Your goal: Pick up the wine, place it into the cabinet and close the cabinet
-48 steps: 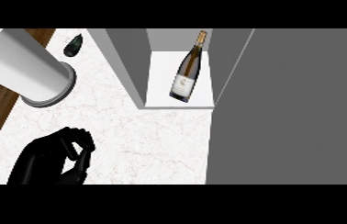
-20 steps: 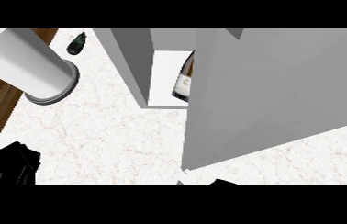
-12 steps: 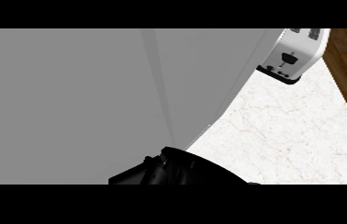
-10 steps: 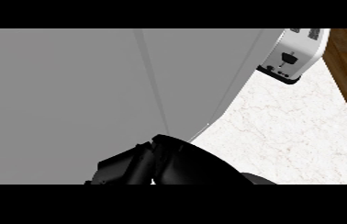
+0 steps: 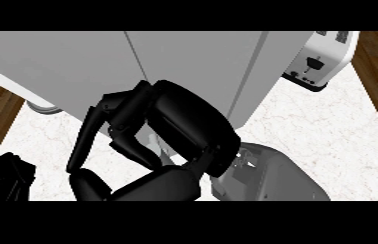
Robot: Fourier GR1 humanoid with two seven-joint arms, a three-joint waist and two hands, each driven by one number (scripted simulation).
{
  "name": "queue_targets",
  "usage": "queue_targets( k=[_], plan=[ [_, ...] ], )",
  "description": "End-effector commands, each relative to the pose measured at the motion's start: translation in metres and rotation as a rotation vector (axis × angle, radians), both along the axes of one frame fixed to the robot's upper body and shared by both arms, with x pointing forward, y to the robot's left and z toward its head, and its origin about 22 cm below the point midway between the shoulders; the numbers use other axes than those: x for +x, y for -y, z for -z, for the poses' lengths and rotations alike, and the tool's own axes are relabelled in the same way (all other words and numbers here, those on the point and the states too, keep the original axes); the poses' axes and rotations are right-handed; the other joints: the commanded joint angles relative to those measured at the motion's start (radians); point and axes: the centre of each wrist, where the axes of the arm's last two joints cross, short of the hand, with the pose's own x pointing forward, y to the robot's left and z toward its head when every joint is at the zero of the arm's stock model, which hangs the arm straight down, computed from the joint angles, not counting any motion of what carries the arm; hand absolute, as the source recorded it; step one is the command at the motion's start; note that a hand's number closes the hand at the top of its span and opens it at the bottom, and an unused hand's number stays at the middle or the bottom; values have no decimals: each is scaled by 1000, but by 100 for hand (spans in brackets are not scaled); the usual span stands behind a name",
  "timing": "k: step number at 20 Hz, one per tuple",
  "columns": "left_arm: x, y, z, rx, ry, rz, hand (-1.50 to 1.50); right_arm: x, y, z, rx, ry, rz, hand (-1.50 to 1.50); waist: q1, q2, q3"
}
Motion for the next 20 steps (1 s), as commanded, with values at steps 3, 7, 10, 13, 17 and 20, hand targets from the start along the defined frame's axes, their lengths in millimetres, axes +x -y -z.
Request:
queue_targets(
  k=[3, 7, 10, 13, 17, 20],
  plan=[
    [-2, -1, -4, 8, 14, 14, 150, 48, -9, 7, 24, -73, 84, 150, 8, 2, 0],
    [2, 0, 0, 0, 16, 12, 150, 60, -5, 25, -12, -96, 105, 150, 0, 1, 0],
    [1, -19, -7, 13, 11, 9, 150, 86, 5, 45, -12, -119, 136, 150, 4, 4, 0],
    [22, -10, -12, 20, 13, 8, 150, 104, 14, 52, -15, -102, 161, 150, -5, 5, 0],
    [-6, 5, 1, 16, -12, 1, 150, 124, 37, 45, -13, -97, 219, 150, 7, 4, 0],
    [2, -5, -8, 15, 24, 24, 150, 137, 55, 57, -19, -86, 261, 150, 16, 9, 0]
  ],
)
